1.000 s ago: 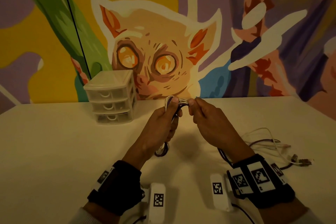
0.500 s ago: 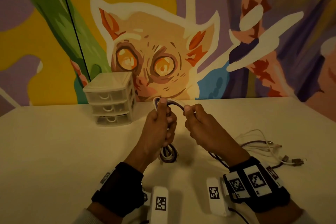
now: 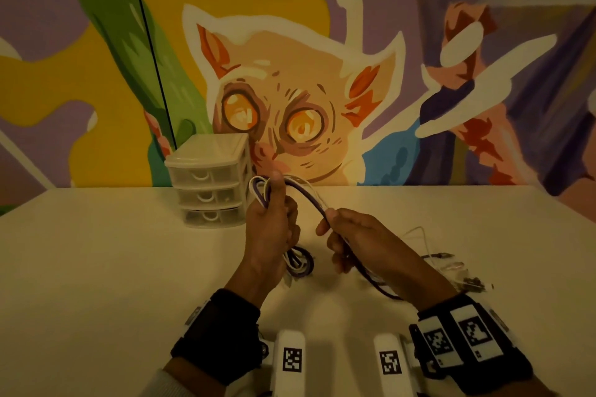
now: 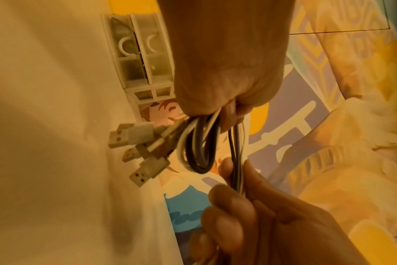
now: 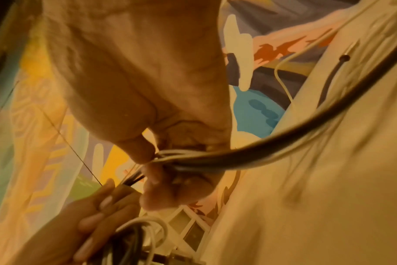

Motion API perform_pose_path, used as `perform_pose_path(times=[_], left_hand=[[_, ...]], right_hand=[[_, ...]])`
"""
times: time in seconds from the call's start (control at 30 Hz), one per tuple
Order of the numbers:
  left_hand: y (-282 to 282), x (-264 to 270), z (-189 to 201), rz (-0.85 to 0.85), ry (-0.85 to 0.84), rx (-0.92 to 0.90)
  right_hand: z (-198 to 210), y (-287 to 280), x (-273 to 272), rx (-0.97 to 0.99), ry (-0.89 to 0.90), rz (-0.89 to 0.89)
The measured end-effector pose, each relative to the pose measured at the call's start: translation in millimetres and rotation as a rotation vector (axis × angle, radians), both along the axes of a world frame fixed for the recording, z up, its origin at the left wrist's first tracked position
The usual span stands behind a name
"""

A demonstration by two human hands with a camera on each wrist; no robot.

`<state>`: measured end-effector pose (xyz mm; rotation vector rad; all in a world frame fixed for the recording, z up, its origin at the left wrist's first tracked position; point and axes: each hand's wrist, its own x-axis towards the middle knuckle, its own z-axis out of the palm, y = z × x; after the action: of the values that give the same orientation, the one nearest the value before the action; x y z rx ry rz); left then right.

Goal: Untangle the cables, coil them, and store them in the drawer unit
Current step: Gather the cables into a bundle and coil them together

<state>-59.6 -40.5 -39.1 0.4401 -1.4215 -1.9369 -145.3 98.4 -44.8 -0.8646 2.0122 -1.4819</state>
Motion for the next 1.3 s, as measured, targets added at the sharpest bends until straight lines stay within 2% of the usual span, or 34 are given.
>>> perform_pose_path(times=[0.07,0.2,0.27,0.43,0.67,0.83,0.9,1.1,1.2,1.3], left_hand=[[-4,-1,-2,0.026,0.020,0.034],[-8,-4,-5,0.057,-0.007,0.079],[-8,-4,-4,0.039,-0.018,0.115],[-1,-3,-3,-0.091,-0.026,0.037],[-2,-4,-3,0.010,-0.057,-0.137],[-6,-3,-5,0.022,-0.126,-0.088],[-5,-3,-3,-0.002,-0.097,-0.051],[-7,-3,-1,0.005,-0.043,0.011],[-7,-5,-1,0.006,-0.029,0.043],[-8,-6,-1,-0.010,-0.027,0.041]], right_hand=[[1,2,5,0.062,0.068,0.003],[7,2,14,0.164,0.501,-0.085],[9,2,18,0.140,0.545,-0.088],[3,-7,25,0.132,0.546,-0.058],[0,-11,31,0.223,0.606,-0.054],[3,-12,39,0.298,0.635,0.029],[1,-13,40,0.303,0.607,0.038],[6,-7,41,0.312,0.346,0.120],[-1,-6,39,0.394,0.458,0.213],[-8,-9,36,0.309,0.448,0.180]])
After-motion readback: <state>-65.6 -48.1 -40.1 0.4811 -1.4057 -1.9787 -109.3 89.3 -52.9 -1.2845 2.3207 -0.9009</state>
